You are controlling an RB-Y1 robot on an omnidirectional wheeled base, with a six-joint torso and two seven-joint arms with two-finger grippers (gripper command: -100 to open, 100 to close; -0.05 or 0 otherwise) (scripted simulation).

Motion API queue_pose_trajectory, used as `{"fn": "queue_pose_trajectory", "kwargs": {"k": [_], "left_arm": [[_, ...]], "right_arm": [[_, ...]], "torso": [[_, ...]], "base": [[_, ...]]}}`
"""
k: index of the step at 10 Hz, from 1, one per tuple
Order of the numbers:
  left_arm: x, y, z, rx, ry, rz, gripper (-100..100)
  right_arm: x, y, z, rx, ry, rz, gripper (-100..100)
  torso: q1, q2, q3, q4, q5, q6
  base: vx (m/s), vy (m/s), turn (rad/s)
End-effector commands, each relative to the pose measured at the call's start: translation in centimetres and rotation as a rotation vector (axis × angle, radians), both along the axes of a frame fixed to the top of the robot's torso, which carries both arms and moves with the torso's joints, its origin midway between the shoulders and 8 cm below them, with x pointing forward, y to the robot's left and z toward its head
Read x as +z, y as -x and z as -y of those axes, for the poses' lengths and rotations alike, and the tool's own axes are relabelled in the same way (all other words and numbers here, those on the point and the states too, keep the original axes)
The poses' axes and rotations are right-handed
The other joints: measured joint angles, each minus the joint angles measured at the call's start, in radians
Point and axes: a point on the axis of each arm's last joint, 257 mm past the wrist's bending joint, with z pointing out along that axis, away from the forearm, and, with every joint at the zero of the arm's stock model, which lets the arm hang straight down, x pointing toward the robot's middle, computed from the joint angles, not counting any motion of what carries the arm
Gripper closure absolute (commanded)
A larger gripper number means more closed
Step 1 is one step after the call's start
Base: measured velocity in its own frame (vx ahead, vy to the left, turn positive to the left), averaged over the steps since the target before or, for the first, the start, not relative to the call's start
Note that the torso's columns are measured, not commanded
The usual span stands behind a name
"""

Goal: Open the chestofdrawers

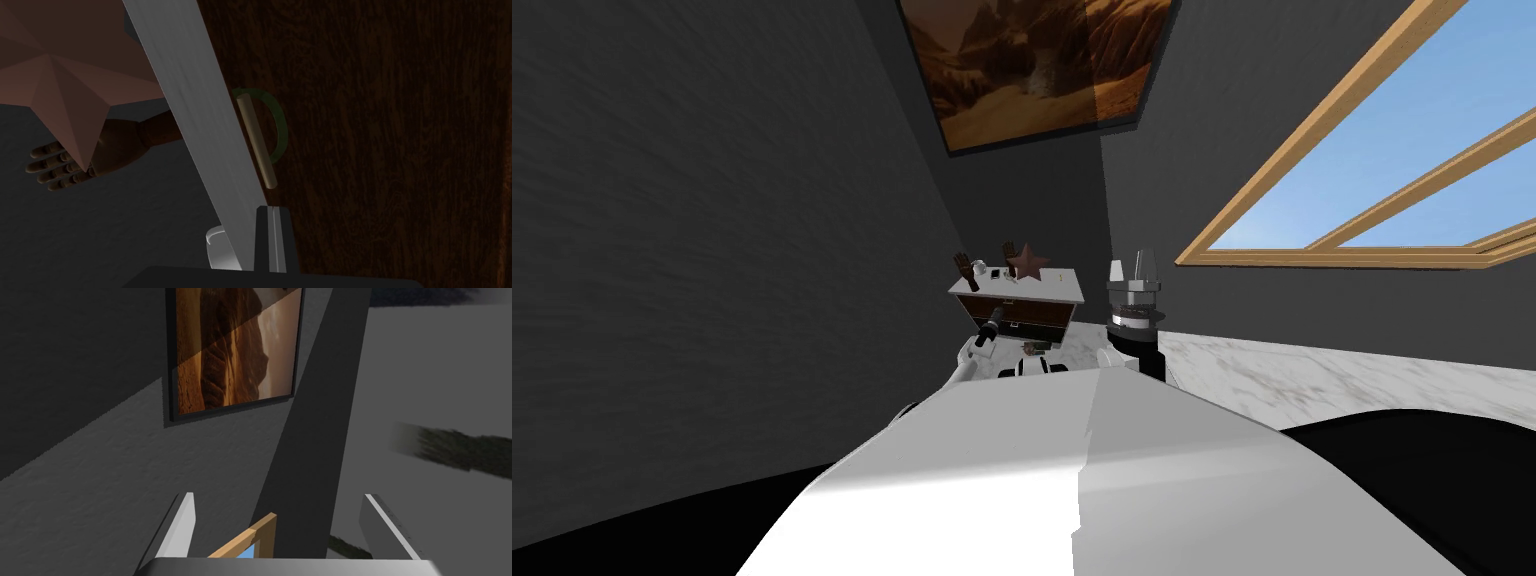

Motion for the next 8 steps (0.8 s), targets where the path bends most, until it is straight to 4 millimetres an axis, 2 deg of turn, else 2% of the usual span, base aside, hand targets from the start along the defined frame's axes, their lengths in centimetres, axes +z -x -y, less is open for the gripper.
{"fn": "queue_pose_trajectory", "kwargs": {"k": [1,2,3,4,5,6,7,8], "left_arm": [[0.5,-1.8,-0.8,0.023,0.004,0.011,100],[-0.8,-1.6,-1.2,0.029,-0.006,-0.017,100],[0.9,-3.1,-1.4,0.043,0.009,0.017,100],[0.6,-3.4,-1.5,0.043,0.003,0.009,100],[-0.6,-3.0,-1.9,0.049,-0.004,-0.017,100],[1.0,-4.6,-1.9,0.062,0.011,0.014,100],[1.1,-4.9,-1.9,0.061,0.009,0.014,100],[0.0,-4.5,-2.2,0.067,0.003,-0.009,100]], "right_arm": [[0.0,0.0,0.0,0.000,0.000,0.000,0],[0.0,0.0,0.0,0.000,0.000,0.000,0],[0.0,0.0,0.0,0.000,0.000,0.000,0],[0.0,0.0,0.0,0.000,0.000,0.000,0],[0.0,0.0,0.0,0.000,0.000,0.000,0],[0.0,0.0,0.0,0.000,0.000,0.000,0],[0.0,0.0,0.0,0.000,0.000,0.000,0],[0.0,0.0,0.0,0.000,0.000,0.000,0]], "torso": [[-0.001,-0.002,-0.001,0.000,0.000,0.000],[-0.001,0.000,0.000,0.000,0.000,0.001],[0.000,0.001,0.001,0.000,0.000,0.000],[0.001,0.003,0.002,0.001,0.000,0.000],[0.002,0.001,0.001,0.000,0.000,0.000],[0.000,-0.004,-0.002,-0.001,0.000,0.000],[-0.001,-0.002,-0.002,-0.001,0.000,0.001],[-0.001,-0.001,-0.001,0.000,0.000,0.000]], "base": [[-0.093,0.005,-0.117],[-0.116,0.016,-0.092],[-0.163,0.031,-0.117],[-0.145,0.048,-0.072],[-0.063,0.030,0.000],[-0.109,0.029,-0.119],[-0.107,0.027,-0.085],[-0.043,0.008,0.006]]}}
